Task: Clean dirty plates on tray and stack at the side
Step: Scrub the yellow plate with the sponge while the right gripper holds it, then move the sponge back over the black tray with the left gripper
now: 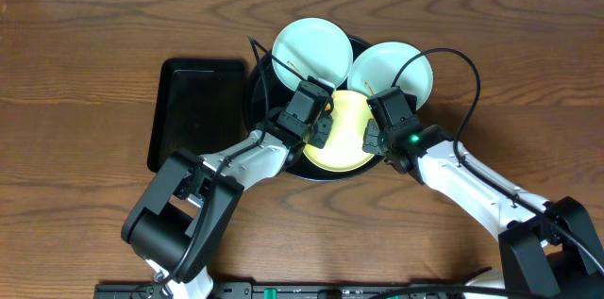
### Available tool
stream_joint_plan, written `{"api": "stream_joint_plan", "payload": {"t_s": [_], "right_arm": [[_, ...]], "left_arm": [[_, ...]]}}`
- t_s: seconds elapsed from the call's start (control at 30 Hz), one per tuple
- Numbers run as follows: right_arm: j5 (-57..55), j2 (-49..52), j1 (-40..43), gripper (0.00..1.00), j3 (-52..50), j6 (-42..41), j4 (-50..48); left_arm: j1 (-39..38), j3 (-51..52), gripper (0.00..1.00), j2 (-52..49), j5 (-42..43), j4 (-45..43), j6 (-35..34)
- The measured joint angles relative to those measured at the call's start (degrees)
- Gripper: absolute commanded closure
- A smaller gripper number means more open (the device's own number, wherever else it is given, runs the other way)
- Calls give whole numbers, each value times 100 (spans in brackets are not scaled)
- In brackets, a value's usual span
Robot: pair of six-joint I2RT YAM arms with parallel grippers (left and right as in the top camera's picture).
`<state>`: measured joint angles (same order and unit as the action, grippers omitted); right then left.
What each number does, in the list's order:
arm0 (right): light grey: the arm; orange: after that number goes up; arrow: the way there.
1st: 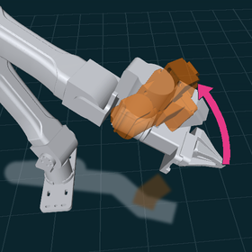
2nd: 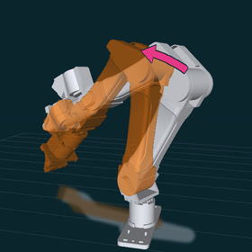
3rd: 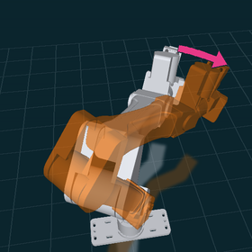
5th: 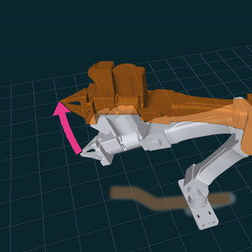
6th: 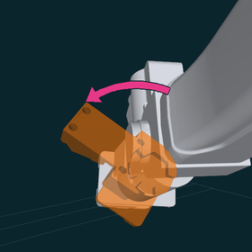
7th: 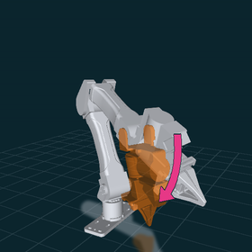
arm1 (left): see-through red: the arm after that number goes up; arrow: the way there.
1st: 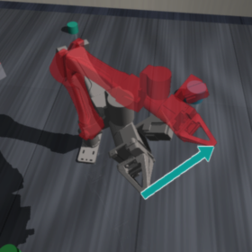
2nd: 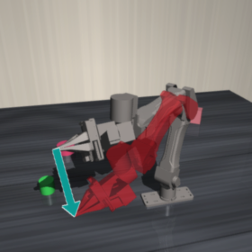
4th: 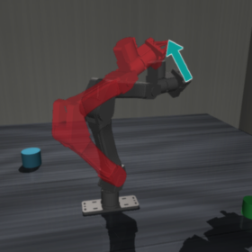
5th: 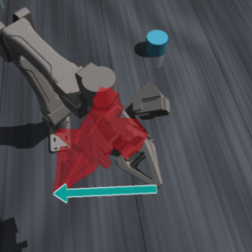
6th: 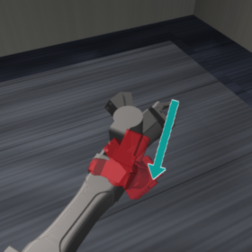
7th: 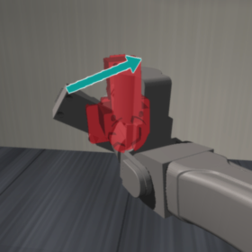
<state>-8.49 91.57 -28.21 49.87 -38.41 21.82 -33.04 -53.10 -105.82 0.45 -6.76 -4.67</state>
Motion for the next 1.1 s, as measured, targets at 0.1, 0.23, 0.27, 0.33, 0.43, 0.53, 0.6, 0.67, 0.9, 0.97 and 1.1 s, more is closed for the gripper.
{"api": "stream_joint_plan", "payload": {"t_s": [0.1,0.23,0.27,0.33,0.43,0.53,0.6,0.67,0.9,0.97,1.1], "right_arm": [[0,0,0,99,0,0,-2],[-2,0,0,99,0,0,-2],[-4,0,0,99,0,0,-2],[-4,0,0,99,0,0,-2],[-7,0,0,99,0,0,-2],[-7,0,0,99,0,0,-4],[-2,0,0,99,0,0,-7],[7,0,0,99,0,0,-7],[11,0,0,99,0,0,-4],[11,0,0,99,0,0,-7],[11,0,0,99,0,2,-7]], "left_arm": [[0,0,92,-28,-2,-96,0],[0,0,92,-39,-2,-181,0],[0,0,92,-44,-2,-232,0],[0,0,92,-55,-2,-291,0],[0,0,92,-61,0,-367,0],[0,4,92,-61,0,-474,0],[-2,11,92,-70,2,-684,0],[-2,13,92,-70,0,-837,0],[-2,15,92,326,0,-874,0],[-2,15,92,640,2,-758,0],[-2,11,92,1198,2,-424,0]]}}
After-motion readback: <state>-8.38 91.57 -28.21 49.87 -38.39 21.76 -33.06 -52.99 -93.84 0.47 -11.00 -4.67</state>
